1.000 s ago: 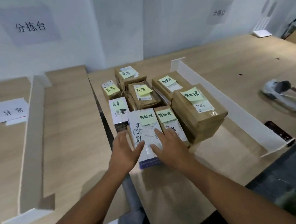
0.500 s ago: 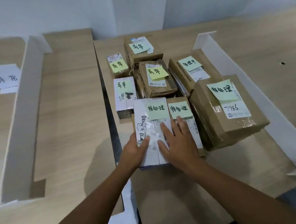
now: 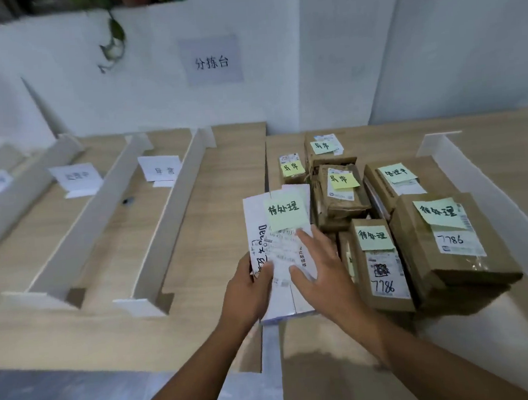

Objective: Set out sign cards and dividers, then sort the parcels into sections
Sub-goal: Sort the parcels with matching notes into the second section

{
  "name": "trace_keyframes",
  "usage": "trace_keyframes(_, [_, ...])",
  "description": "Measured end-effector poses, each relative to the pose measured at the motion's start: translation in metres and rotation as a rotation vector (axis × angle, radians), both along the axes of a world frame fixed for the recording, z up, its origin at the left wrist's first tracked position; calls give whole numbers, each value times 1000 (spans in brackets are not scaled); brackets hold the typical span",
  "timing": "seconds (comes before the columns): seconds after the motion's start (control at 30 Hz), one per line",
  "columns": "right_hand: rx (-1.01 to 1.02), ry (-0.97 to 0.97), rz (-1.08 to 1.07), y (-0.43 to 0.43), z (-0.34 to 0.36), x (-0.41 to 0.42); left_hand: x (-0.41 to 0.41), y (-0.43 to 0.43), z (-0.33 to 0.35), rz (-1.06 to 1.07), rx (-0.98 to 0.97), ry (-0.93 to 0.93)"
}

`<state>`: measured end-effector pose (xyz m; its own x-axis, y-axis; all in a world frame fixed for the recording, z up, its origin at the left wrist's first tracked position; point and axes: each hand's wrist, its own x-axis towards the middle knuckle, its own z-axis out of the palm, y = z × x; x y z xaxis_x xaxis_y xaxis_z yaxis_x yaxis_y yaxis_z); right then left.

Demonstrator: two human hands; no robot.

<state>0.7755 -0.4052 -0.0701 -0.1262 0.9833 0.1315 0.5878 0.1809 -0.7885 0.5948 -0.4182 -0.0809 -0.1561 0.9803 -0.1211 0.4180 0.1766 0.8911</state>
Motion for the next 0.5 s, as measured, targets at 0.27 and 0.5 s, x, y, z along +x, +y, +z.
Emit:
trace_keyframes(0.27, [144, 117, 385, -16, 67, -157, -163, -74, 89, 364, 156, 196])
trace_keyframes(0.5, [164, 176, 570, -49, 81, -315, -307, -138, 109, 571, 122, 104])
